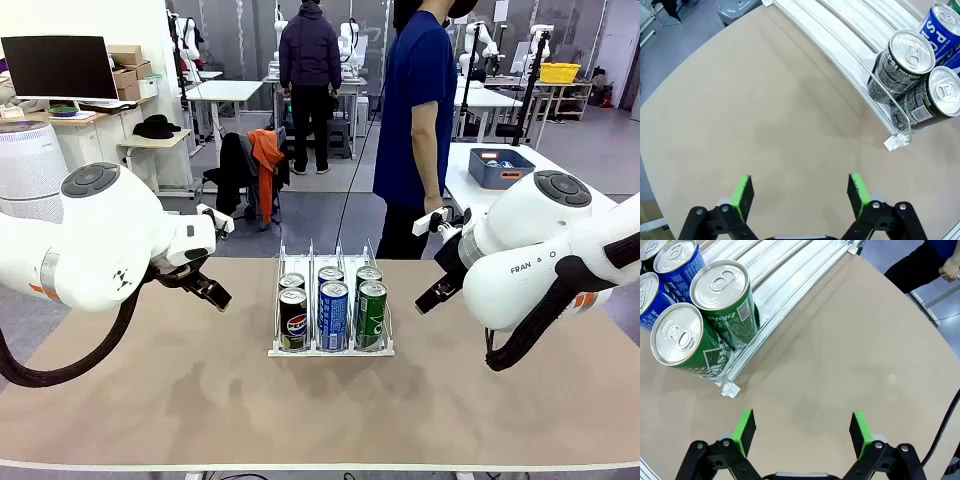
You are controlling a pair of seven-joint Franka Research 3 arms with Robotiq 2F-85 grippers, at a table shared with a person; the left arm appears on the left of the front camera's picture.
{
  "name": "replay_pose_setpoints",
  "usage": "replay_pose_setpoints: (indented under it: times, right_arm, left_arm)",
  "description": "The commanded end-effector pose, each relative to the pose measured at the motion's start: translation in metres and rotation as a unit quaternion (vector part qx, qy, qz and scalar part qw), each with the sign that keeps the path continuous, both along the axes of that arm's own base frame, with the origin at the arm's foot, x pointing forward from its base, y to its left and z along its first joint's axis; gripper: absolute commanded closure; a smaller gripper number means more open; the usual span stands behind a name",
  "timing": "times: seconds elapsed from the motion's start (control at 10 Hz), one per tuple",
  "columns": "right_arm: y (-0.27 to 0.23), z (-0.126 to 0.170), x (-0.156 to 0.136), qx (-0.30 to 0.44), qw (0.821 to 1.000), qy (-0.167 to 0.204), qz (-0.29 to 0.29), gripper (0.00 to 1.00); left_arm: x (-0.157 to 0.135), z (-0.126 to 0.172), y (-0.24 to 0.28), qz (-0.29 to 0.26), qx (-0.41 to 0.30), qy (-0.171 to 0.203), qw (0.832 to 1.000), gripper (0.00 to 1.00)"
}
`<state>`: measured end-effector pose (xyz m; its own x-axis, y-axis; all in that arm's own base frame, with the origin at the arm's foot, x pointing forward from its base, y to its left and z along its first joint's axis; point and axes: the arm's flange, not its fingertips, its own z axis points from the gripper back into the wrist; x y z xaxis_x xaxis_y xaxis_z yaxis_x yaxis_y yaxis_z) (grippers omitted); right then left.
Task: Fill the beverage cans into the dispenser.
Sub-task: Pick up the Pepsi coke handed by the human.
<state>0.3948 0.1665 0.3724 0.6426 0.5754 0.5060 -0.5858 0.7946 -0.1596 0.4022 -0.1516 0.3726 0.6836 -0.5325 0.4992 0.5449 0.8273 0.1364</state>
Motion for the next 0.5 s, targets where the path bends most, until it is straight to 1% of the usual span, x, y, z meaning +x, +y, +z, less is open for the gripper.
replay_pose_setpoints:
  times: [0.0, 0.4]
  right_arm:
    - [0.0, 0.0, 0.0, 0.0, 1.0, 0.0, 0.0, 0.0]
    - [0.0, 0.0, 0.0, 0.0, 1.0, 0.0, 0.0, 0.0]
  left_arm:
    - [0.0, 0.0, 0.0, 0.0, 0.0, 0.0, 1.0, 0.0]
    - [0.0, 0.0, 0.0, 0.0, 0.0, 0.0, 1.0, 0.0]
